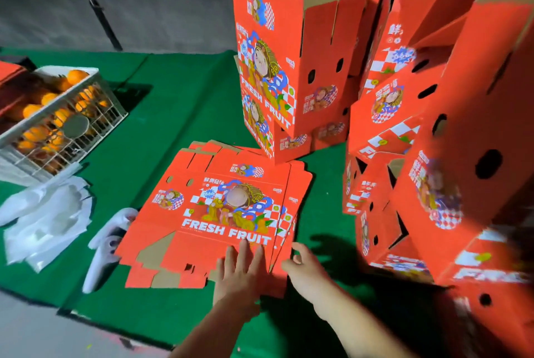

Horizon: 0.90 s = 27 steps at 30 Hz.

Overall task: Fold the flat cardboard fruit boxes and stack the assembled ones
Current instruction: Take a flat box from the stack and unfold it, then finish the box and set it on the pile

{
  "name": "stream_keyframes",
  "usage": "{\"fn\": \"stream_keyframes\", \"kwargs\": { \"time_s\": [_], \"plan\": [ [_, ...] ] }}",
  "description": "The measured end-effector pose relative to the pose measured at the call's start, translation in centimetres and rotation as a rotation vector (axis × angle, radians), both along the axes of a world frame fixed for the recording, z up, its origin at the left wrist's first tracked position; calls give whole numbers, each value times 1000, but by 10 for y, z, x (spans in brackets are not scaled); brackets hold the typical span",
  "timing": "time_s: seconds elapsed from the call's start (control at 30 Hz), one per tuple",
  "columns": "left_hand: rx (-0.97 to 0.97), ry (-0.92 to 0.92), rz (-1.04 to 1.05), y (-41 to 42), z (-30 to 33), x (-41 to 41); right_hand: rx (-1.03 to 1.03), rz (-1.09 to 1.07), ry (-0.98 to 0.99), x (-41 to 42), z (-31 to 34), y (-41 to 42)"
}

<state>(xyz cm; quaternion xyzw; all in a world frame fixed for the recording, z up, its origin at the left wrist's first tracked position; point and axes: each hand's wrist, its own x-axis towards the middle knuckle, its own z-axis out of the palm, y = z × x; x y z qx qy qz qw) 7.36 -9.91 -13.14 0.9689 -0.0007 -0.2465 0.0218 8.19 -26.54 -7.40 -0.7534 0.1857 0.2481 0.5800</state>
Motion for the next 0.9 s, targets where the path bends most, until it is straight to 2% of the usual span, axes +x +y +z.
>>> {"fn": "stream_keyframes", "kwargs": {
  "time_s": [0.07,0.17,0.27,0.37,0.5,0.6,0.73,0.8,0.9],
  "plan": [
    [66,-107,-85,5,-11,-15,-20,14,78,-19,-11,0],
    [66,-251,-234,4,-13,-33,-63,7,144,-41,-19,2],
    [20,-384,-347,9,-5,-59,-74,-61,132,-60,-23,5],
    [-14,-557,-519,8,15,-89,46,-213,74,-84,-17,7],
    [-293,-703,-512,-3,46,-117,206,-360,-4,-116,6,7],
    [-357,-645,-477,-8,67,-129,234,-454,-88,-132,24,-1],
    [-340,-576,-145,18,92,-131,374,-460,-88,-150,47,-17],
    [-286,-502,-152,33,103,-127,419,-392,-100,-159,58,-18],
    [-187,-420,-234,42,121,-119,296,-371,-174,-164,72,-17]
  ]
}}
